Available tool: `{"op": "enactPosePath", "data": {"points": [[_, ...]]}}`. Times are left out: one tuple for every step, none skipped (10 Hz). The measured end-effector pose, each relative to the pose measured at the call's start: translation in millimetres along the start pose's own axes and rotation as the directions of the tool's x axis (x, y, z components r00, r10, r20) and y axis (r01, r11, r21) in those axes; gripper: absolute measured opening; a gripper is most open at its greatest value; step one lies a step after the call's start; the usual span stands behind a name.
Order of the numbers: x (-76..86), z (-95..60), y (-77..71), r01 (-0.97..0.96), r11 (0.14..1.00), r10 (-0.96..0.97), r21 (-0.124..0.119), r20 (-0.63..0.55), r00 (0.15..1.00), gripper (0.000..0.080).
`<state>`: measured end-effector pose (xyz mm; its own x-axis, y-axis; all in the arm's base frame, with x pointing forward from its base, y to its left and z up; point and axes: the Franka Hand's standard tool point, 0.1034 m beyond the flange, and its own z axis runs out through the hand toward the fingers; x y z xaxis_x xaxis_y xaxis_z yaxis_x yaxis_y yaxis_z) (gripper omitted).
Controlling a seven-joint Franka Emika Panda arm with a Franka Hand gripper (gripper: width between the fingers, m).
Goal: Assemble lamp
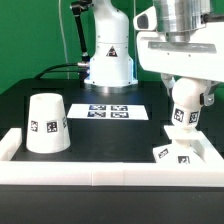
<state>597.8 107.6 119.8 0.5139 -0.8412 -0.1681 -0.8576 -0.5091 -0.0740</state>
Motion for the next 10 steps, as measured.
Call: {"op": "enactPosePath", "data": {"points": [[0.7, -0.2, 0.1, -0.041, 0.999, 0.041, 0.002, 0.002, 0.999, 0.0580], [0.3, -0.1, -0.2, -0.113, 0.994, 0.113, 0.004, 0.006, 0.994, 0.0580], [-0.9, 0.1, -0.7, -0.136, 0.991, 0.136, 0.005, 0.008, 0.991, 0.0640], [-1.8, 0.4, -1.0, -0.144, 0.990, 0.144, 0.005, 0.009, 0.990, 0.0640], [-1.4, 0.3, -0.8, -0.090, 0.996, 0.089, 0.003, 0.006, 0.996, 0.0682], [-1.3, -0.4, -1.4, 0.027, 1.000, -0.027, 0.004, 0.005, 1.000, 0.0696], [-1.7, -1.0, -1.3, 0.057, 0.998, -0.057, 0.004, 0.004, 0.998, 0.0696], [-1.5, -1.6, 0.7, 0.183, 0.983, -0.183, -0.002, -0.002, 0.983, 0.0696], [-1.9, -1.3, 3.0, 0.282, 0.959, -0.282, -0.004, -0.001, 0.959, 0.0698], [-1.8, -0.4, 3.0, 0.330, 0.944, -0.330, -0.005, -0.001, 0.944, 0.0698]]}}
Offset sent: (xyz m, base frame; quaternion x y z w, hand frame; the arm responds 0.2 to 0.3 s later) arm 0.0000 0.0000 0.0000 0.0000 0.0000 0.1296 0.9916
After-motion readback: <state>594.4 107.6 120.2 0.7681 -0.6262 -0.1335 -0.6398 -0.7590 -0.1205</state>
